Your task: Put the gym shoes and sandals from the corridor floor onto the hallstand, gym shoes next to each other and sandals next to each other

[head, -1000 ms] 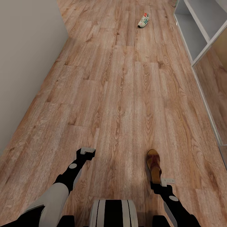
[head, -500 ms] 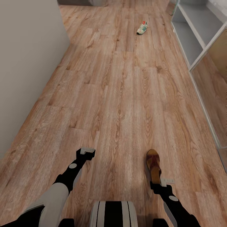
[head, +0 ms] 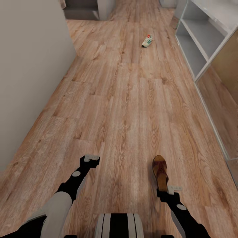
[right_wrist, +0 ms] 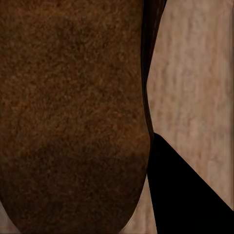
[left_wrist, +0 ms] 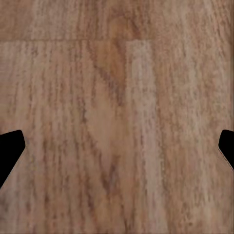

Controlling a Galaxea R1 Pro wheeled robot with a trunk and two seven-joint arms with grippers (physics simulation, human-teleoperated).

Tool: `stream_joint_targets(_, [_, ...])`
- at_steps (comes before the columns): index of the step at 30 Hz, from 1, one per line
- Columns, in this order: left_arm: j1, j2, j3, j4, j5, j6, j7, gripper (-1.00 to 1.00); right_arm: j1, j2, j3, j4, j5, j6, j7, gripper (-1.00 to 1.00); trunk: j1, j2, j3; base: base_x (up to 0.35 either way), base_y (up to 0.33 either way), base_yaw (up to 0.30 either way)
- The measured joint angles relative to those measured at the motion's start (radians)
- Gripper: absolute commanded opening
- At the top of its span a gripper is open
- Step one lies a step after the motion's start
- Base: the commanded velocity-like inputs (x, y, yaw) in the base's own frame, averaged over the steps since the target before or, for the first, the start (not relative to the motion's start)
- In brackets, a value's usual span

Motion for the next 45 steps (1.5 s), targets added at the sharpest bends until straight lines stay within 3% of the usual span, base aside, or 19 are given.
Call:
stream_joint_targets(9, [0.001, 0.001, 0.001, 0.010, 0.001, 0.001, 0.000, 1.00, 0.000, 0.002, 0.000, -0.003, 0.001, 0.000, -0.001, -1.00, -0.004, 0.002, 0.035, 0.000, 0.000, 0.000])
stream_joint_targets(19, [0.073, 0.008, 0.011, 0.014, 0.004, 0.001, 0.008, 1.00, 0.000, 0.005, -0.001, 0.000, 0.002, -0.003, -0.006, -1.00, -0.009, 0.004, 0.074, 0.000, 0.000, -0.003])
stream_joint_targets(33, [0.192, 0.020, 0.015, 0.014, 0.031, -0.007, 0.015, 1.00, 0.006, 0.002, -0.001, 0.034, 0.004, -0.134, -0.004, -1.00, -0.015, 0.008, 0.147, 0.000, 0.000, -0.076])
stream_joint_targets(45, [0.305, 0.028, 0.015, 0.015, 0.050, -0.016, 0.013, 1.00, 0.008, -0.001, 0.001, 0.149, 0.017, -0.274, -0.004, -1.00, -0.020, 0.011, 0.212, 0.000, 0.000, -0.087])
